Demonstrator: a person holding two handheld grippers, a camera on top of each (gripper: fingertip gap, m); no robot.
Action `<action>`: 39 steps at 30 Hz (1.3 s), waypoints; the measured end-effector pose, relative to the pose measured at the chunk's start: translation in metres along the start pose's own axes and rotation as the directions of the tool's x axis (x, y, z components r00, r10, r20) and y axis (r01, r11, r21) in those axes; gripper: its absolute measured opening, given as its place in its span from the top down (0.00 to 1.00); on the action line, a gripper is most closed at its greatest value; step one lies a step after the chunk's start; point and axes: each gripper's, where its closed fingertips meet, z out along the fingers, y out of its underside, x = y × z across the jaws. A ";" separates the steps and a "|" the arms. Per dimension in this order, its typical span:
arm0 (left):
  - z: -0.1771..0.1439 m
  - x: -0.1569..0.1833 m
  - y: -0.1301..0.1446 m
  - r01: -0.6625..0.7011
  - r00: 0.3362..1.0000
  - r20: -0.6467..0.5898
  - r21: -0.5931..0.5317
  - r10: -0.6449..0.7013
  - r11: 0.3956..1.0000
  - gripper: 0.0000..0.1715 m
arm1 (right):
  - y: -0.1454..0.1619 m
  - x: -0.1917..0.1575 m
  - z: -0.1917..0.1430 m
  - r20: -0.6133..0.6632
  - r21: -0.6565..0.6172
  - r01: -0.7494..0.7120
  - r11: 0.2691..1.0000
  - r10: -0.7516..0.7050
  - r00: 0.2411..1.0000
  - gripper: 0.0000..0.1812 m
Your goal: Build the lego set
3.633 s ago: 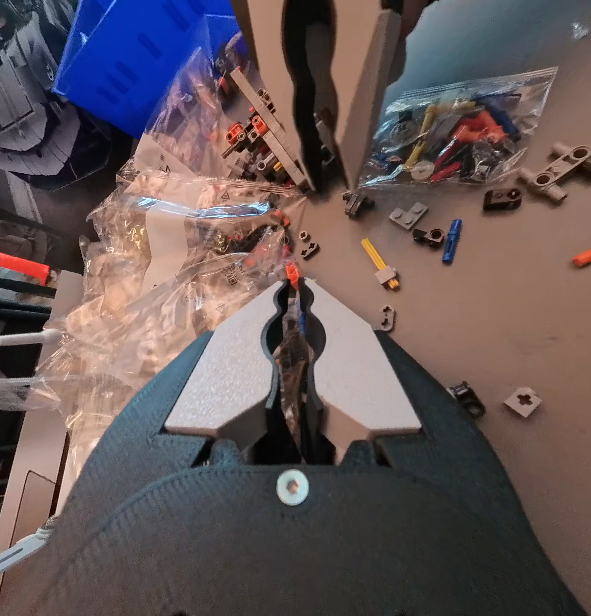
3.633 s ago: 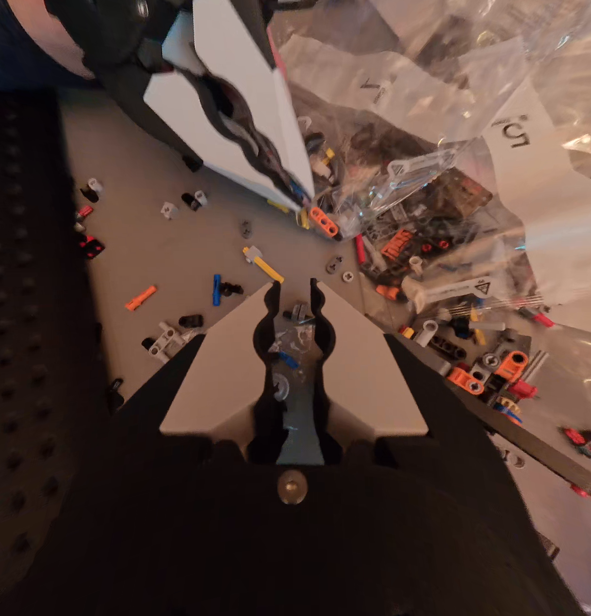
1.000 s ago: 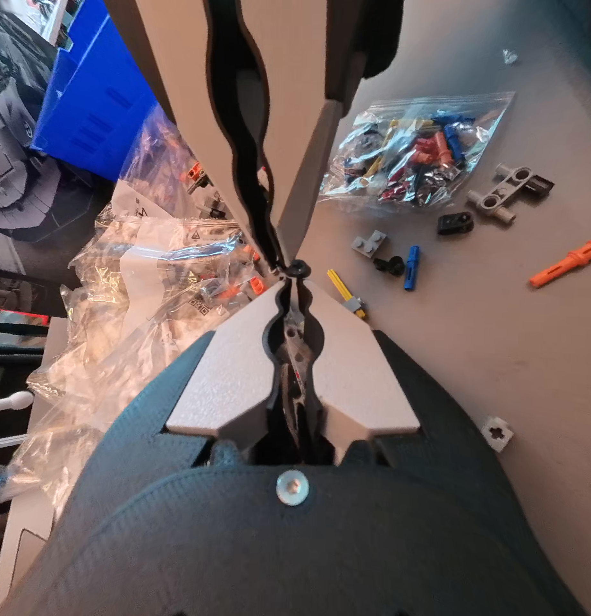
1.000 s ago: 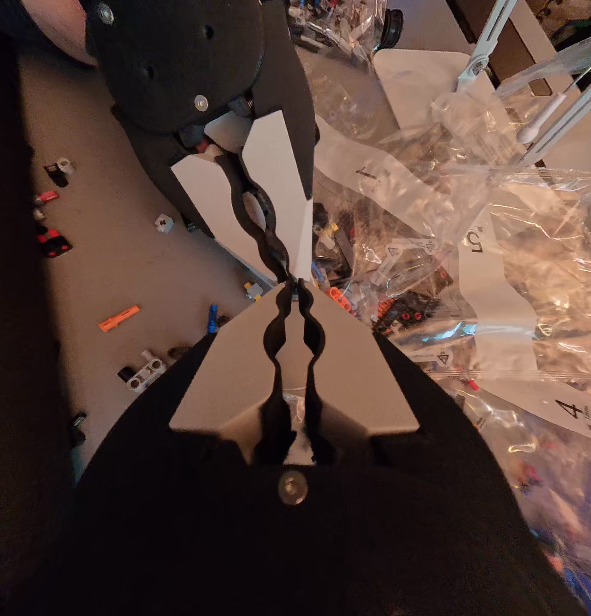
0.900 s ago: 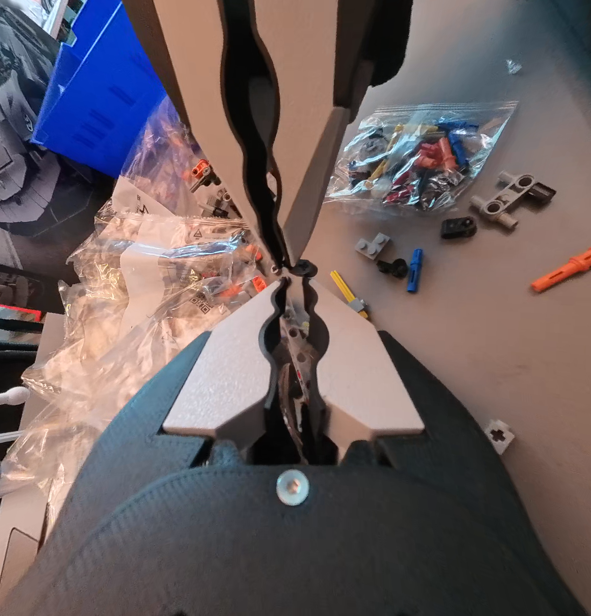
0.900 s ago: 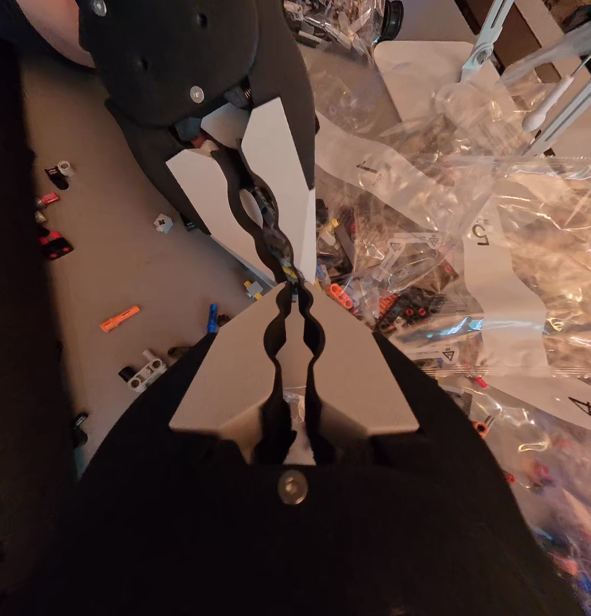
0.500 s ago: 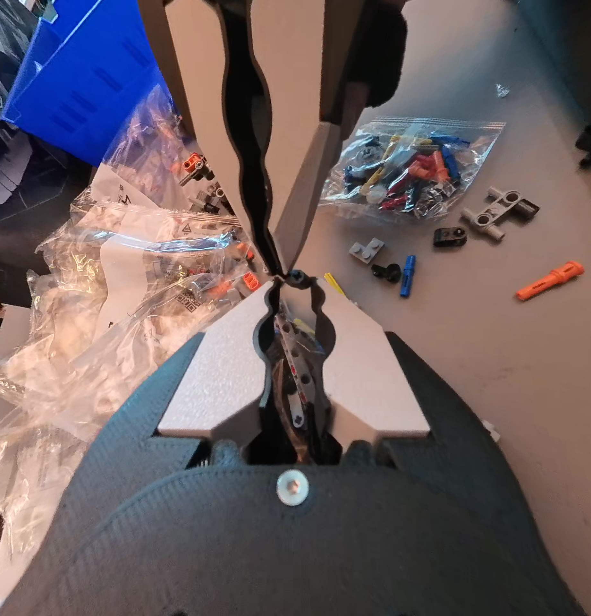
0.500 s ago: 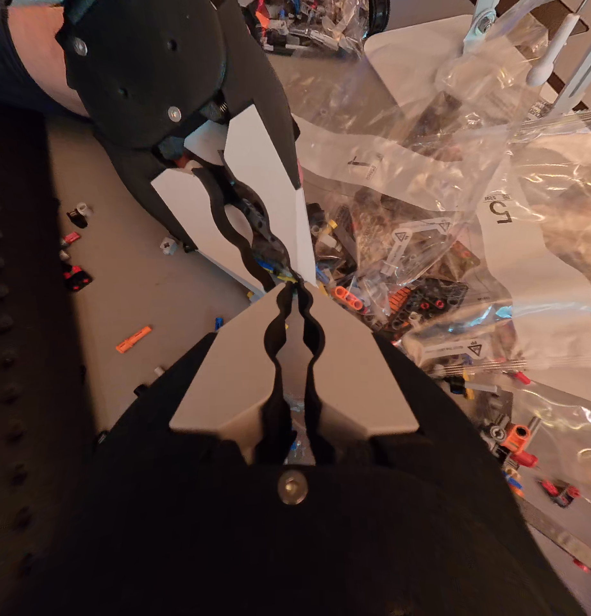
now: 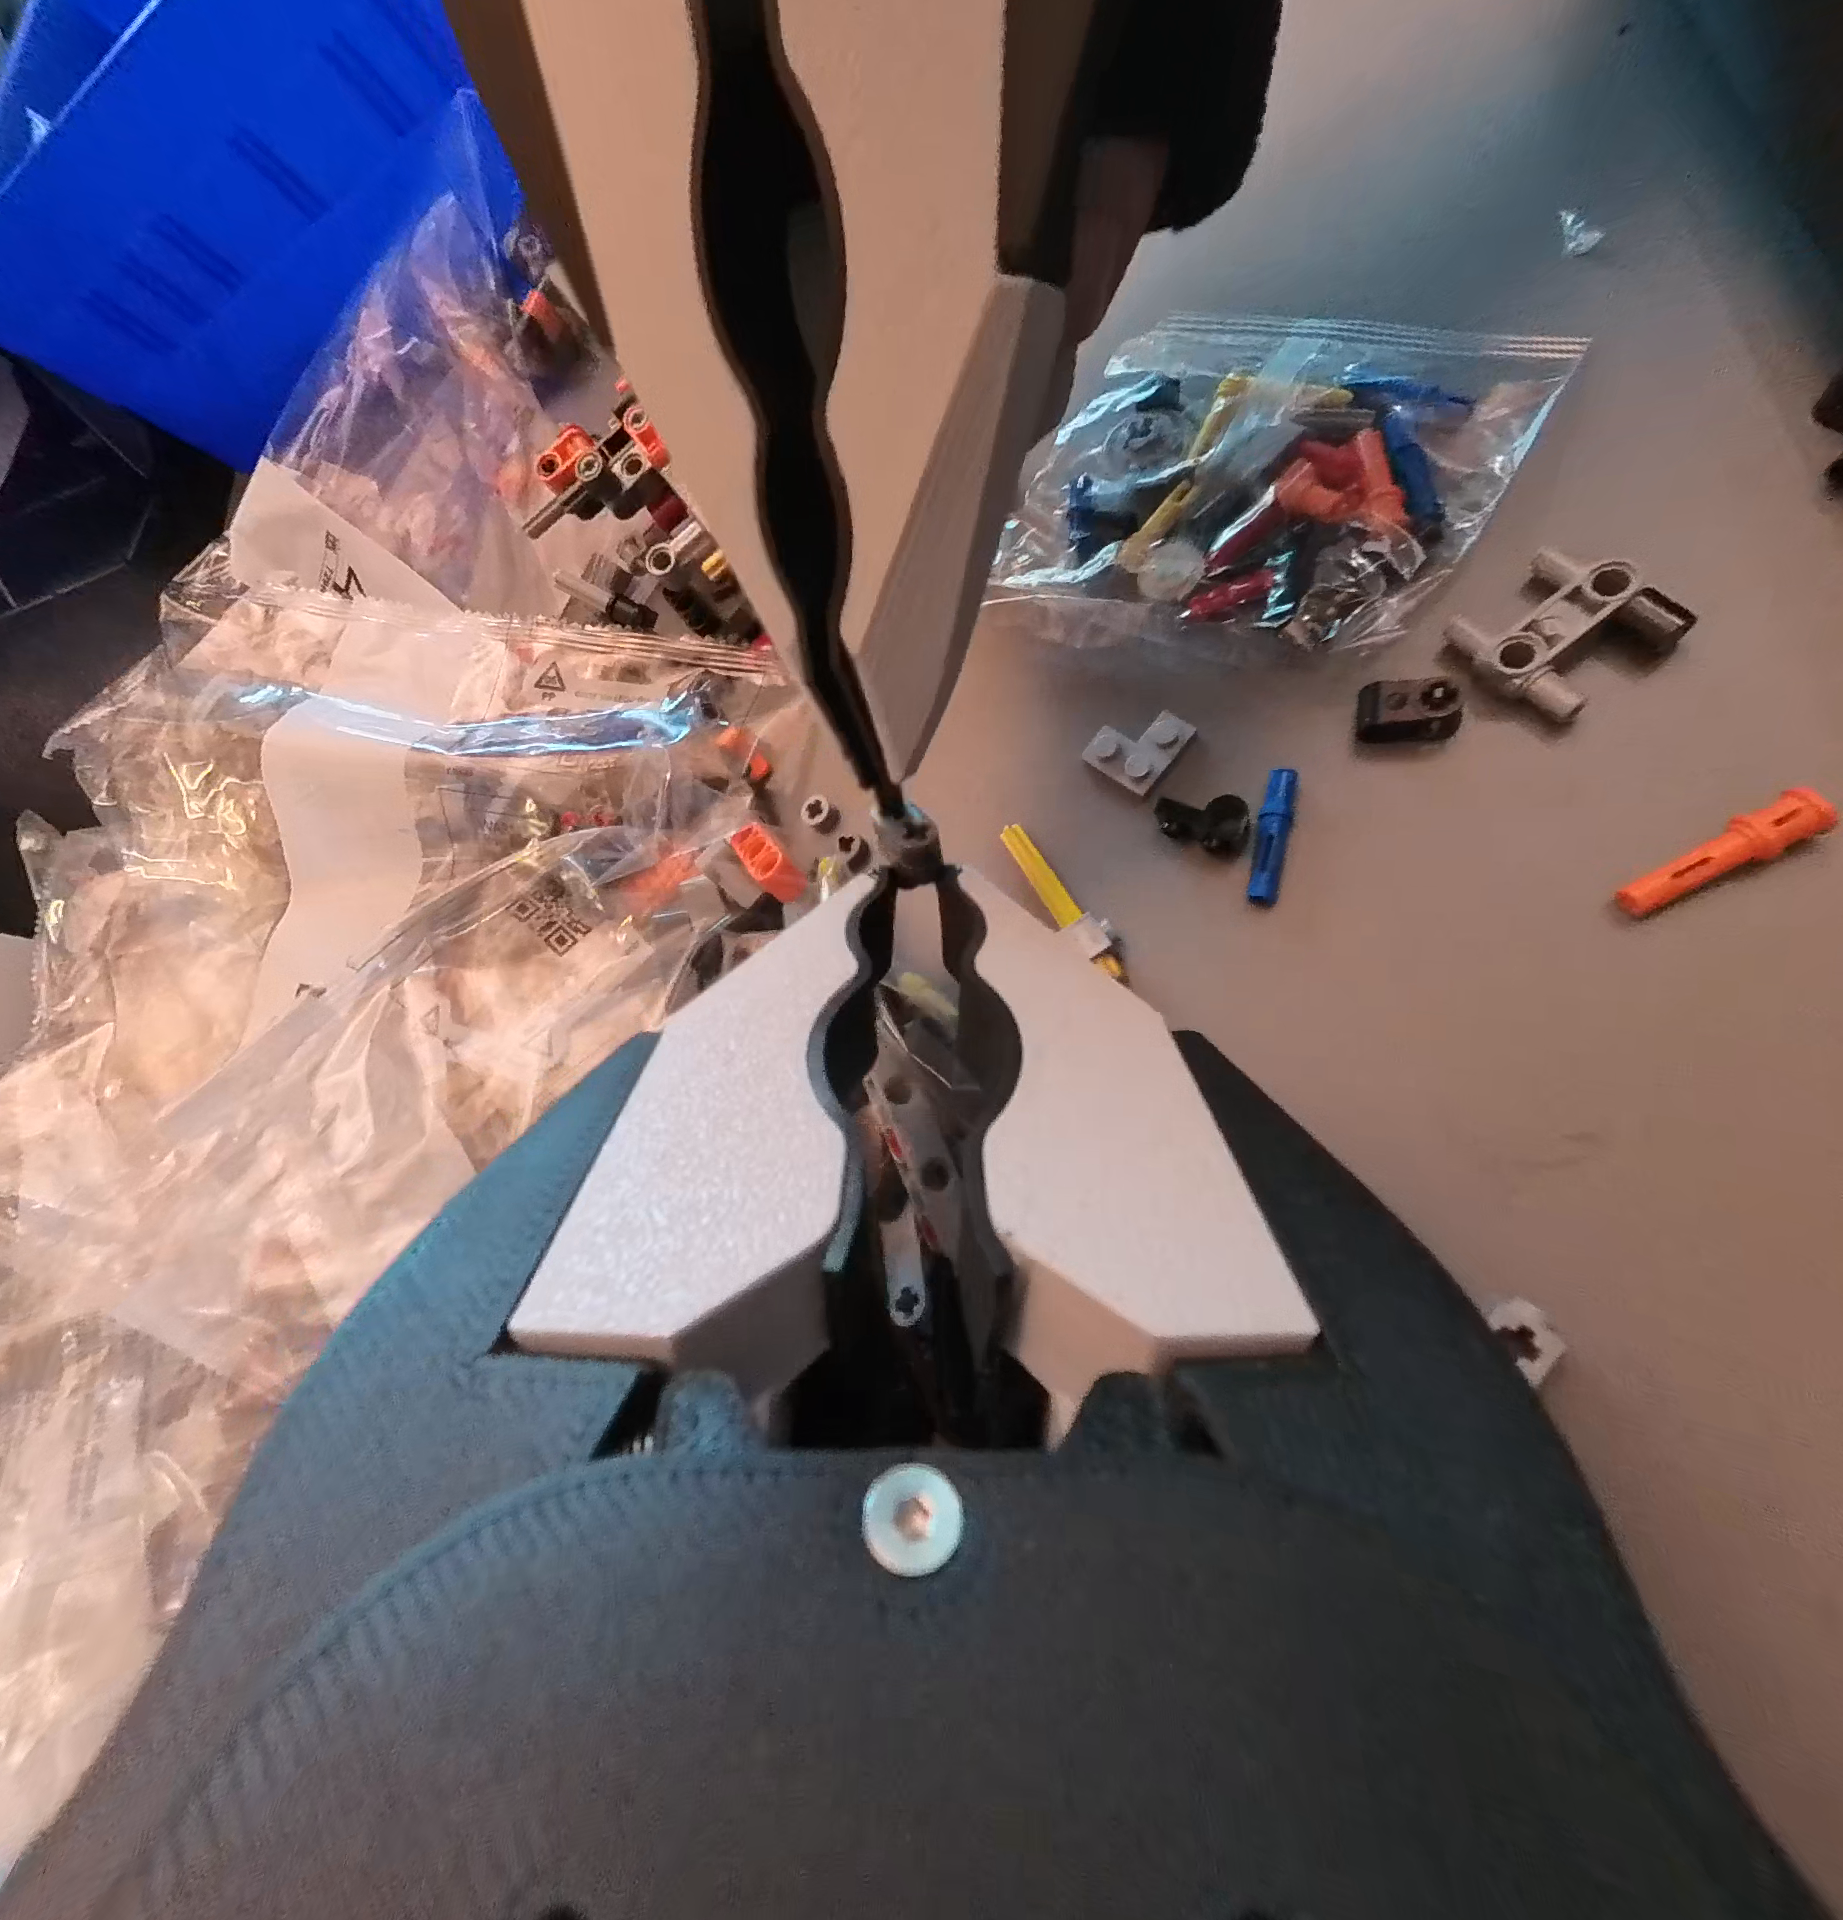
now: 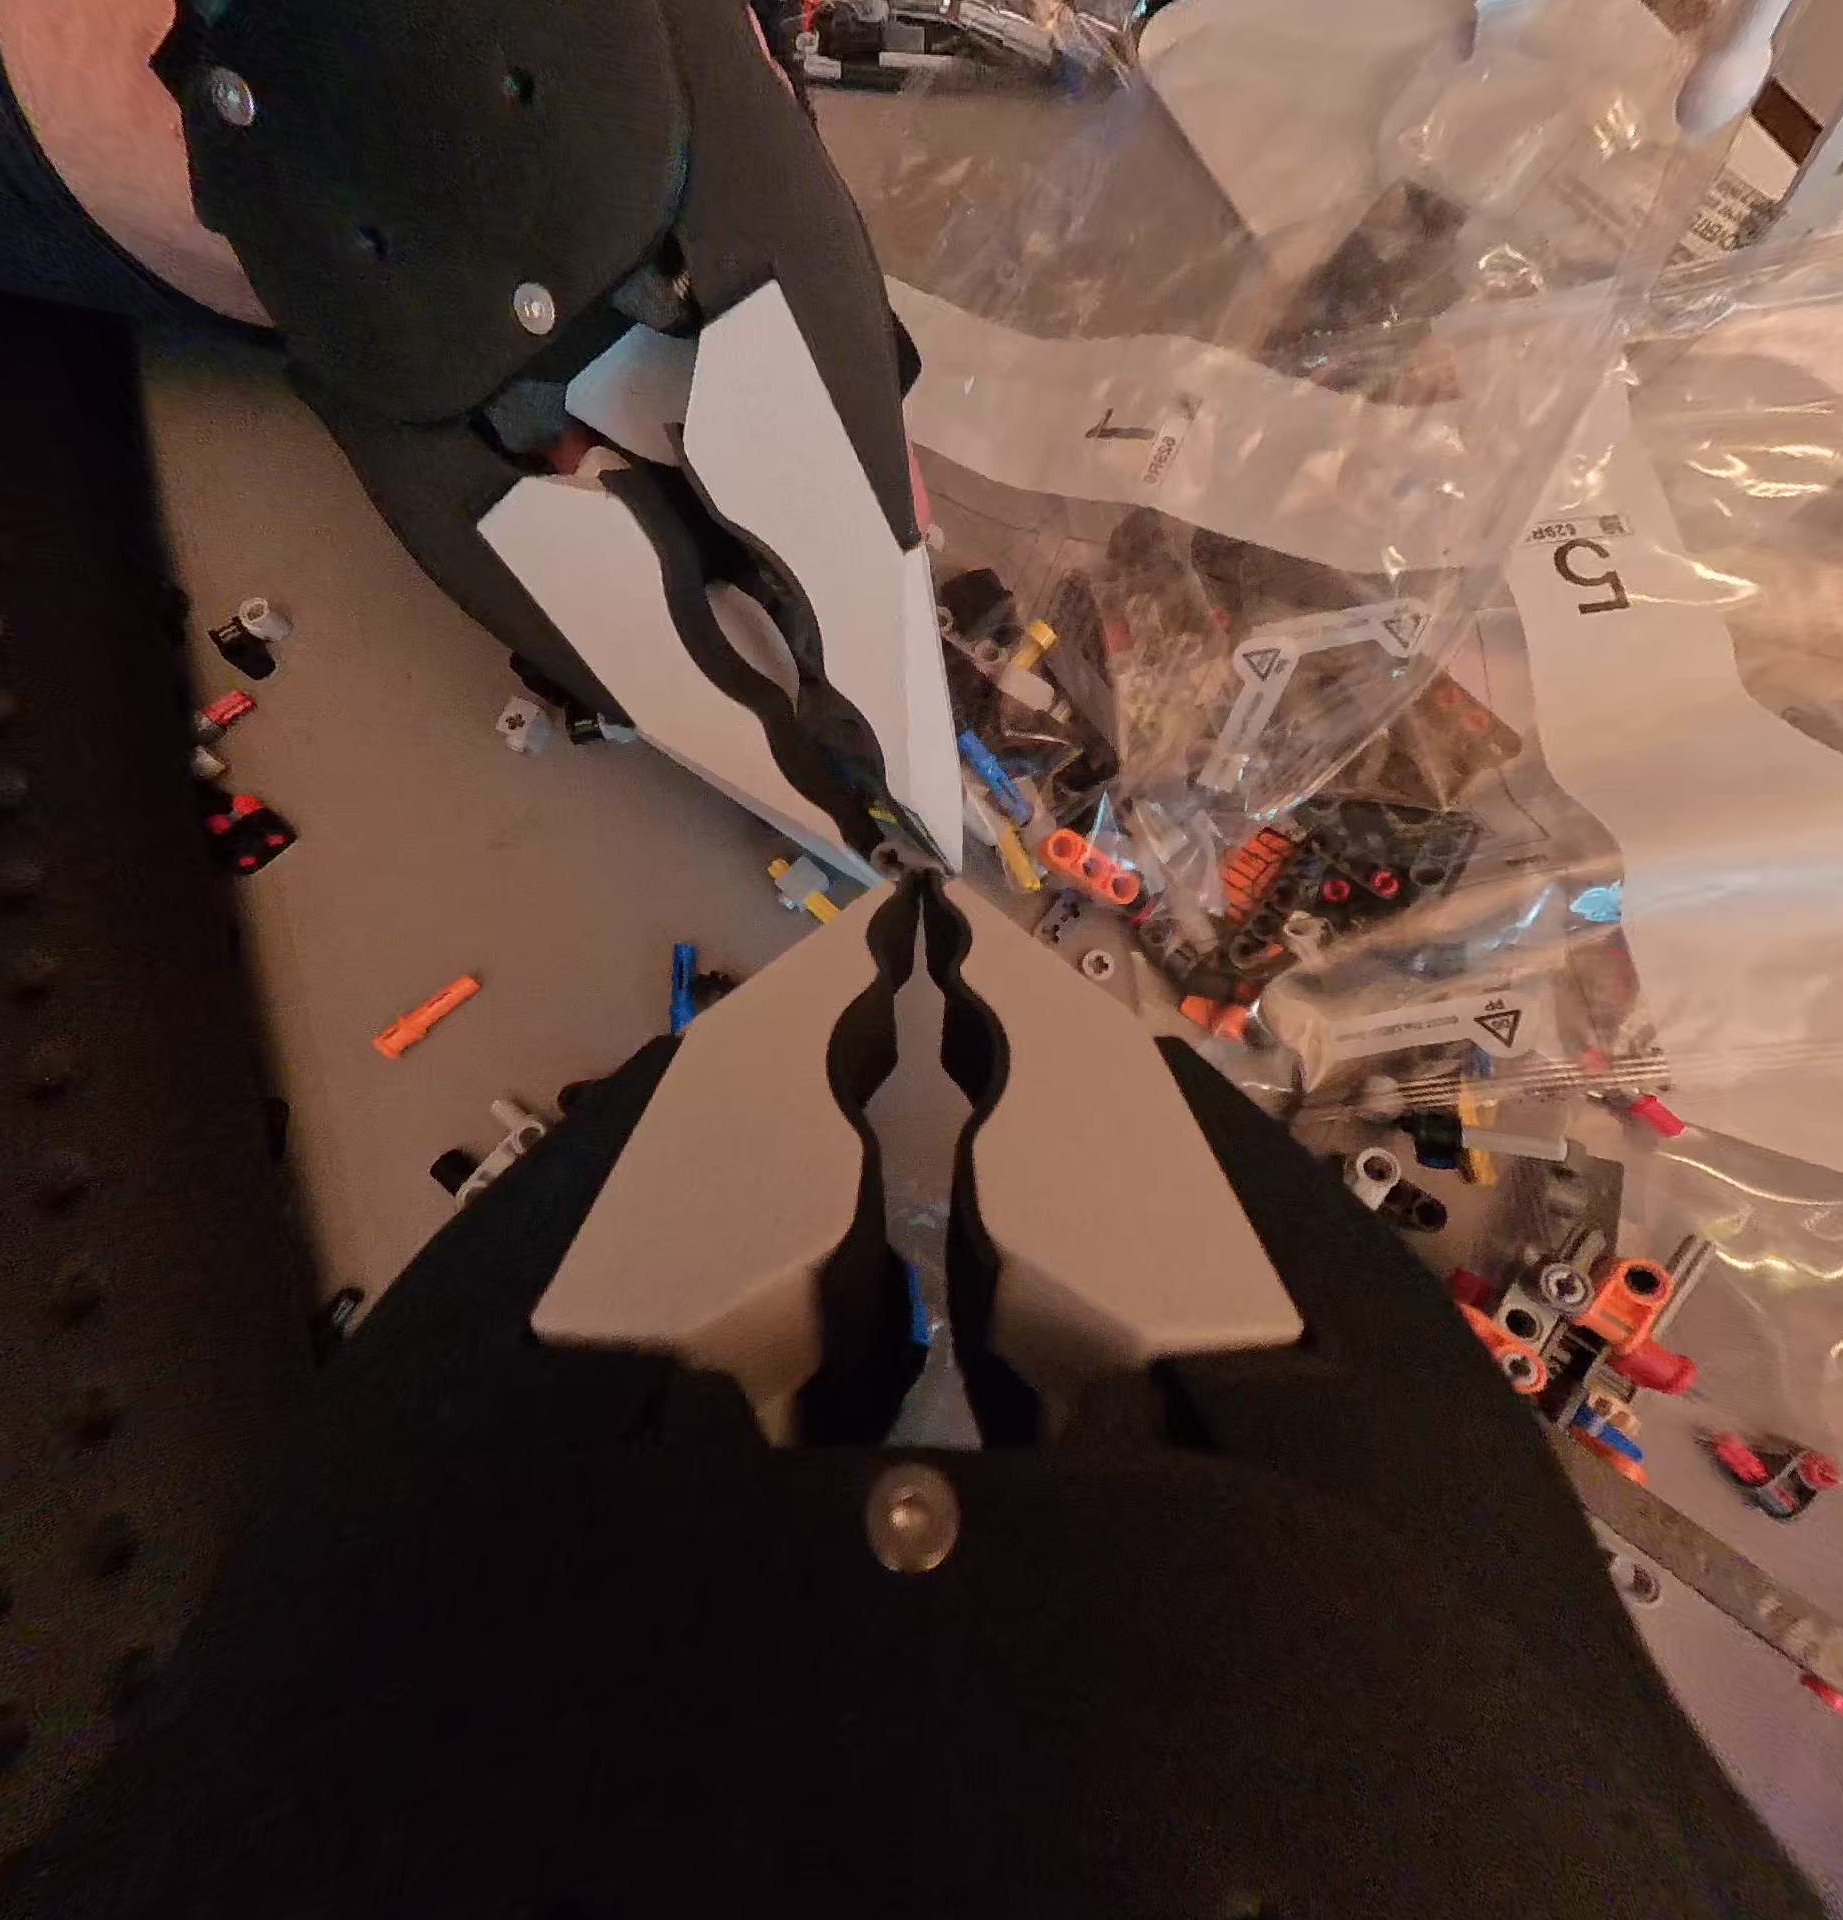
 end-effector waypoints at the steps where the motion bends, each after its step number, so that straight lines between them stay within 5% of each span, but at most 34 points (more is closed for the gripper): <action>1: 0.000 0.000 0.001 0.006 1.000 -0.002 -0.002 -0.006 1.000 0.96 | 0.002 0.000 0.000 0.002 -0.008 -0.001 1.000 0.001 1.000 1.00; 17: 0.000 -0.001 0.000 -0.011 1.000 0.010 0.004 0.011 1.000 0.97 | 0.007 -0.005 0.002 0.063 -0.020 -0.066 0.998 0.067 0.996 1.00; 31: 0.000 -0.005 0.004 0.005 1.000 0.024 -0.011 -0.004 1.000 0.97 | 0.040 -0.002 0.015 0.037 -0.189 -0.008 0.982 0.015 0.999 0.96; 39: 0.000 -0.005 0.005 0.004 1.000 0.027 -0.012 -0.004 1.000 0.97 | 0.027 -0.002 0.010 0.032 -0.122 0.030 0.992 -0.026 0.999 0.99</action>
